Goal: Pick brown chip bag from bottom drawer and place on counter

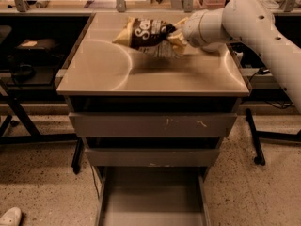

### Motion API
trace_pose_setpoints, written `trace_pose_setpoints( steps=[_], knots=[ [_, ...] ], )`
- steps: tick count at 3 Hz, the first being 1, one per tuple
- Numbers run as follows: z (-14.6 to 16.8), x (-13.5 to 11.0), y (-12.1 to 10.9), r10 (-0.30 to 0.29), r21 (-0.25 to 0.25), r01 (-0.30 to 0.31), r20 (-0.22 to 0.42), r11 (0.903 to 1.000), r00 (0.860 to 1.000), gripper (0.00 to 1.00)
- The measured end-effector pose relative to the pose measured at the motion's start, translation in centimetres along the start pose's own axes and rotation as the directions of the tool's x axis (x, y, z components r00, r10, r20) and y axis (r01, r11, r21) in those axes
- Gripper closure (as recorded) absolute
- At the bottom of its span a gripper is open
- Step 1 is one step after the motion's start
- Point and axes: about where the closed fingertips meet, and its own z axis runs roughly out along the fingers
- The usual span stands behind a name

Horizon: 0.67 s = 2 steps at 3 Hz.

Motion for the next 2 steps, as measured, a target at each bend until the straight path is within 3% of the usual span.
trace_pose_setpoints(
  steps=[1, 2],
  knots=[
    [0.0, 0.6, 3.1, -0.018, -0.127, 0.015, -0.019, 0.9918, 1.0, 1.0],
    [0.0, 2.8, 4.5, -0.018, -0.183, 0.004, -0.074, 0.9831, 0.997, 1.0]
  ],
)
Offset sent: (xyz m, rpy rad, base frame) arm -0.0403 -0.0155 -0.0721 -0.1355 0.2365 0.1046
